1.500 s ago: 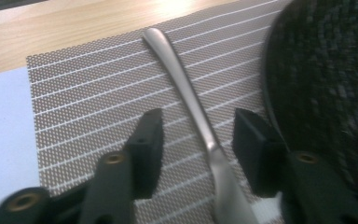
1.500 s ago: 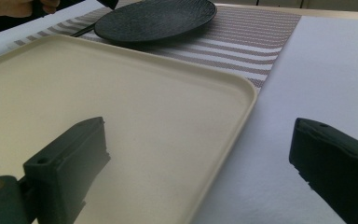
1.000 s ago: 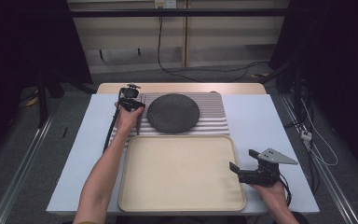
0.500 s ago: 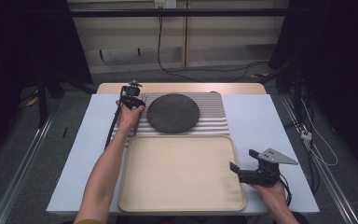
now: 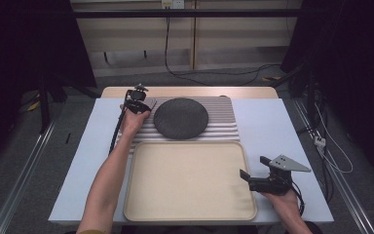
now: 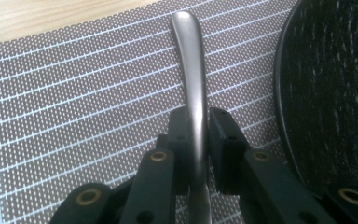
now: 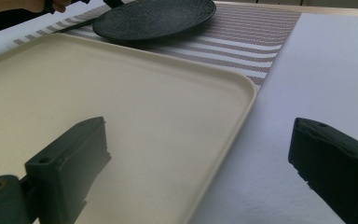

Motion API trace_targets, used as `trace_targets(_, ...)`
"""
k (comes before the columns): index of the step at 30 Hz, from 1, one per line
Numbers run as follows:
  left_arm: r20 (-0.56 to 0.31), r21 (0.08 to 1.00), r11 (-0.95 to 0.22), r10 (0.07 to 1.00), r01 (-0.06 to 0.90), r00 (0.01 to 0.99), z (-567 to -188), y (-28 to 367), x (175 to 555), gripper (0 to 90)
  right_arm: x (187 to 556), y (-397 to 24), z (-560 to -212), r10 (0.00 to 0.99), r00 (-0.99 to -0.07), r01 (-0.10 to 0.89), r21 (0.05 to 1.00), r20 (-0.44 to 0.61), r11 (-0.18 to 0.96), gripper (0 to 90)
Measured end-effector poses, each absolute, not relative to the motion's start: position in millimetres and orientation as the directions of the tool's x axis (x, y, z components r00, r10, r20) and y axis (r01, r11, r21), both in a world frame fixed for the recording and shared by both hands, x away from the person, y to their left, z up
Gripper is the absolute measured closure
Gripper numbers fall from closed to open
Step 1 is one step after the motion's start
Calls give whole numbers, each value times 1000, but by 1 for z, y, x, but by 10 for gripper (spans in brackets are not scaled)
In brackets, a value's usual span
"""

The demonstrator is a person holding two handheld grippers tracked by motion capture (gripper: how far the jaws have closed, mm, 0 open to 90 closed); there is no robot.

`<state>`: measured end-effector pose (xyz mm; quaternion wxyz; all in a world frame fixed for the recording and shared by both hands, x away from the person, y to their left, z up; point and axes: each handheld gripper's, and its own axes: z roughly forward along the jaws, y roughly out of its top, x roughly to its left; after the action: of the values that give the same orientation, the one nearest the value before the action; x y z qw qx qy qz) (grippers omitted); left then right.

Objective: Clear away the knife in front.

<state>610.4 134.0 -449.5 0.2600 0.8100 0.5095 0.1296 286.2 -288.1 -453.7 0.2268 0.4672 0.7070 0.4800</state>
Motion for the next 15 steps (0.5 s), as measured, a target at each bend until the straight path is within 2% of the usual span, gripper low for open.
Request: trace_targets(15, -61, 537, -362, 884, 762, 463, -446, 136, 607, 800, 286, -287, -454, 878, -460, 443, 891, 129, 102, 51)
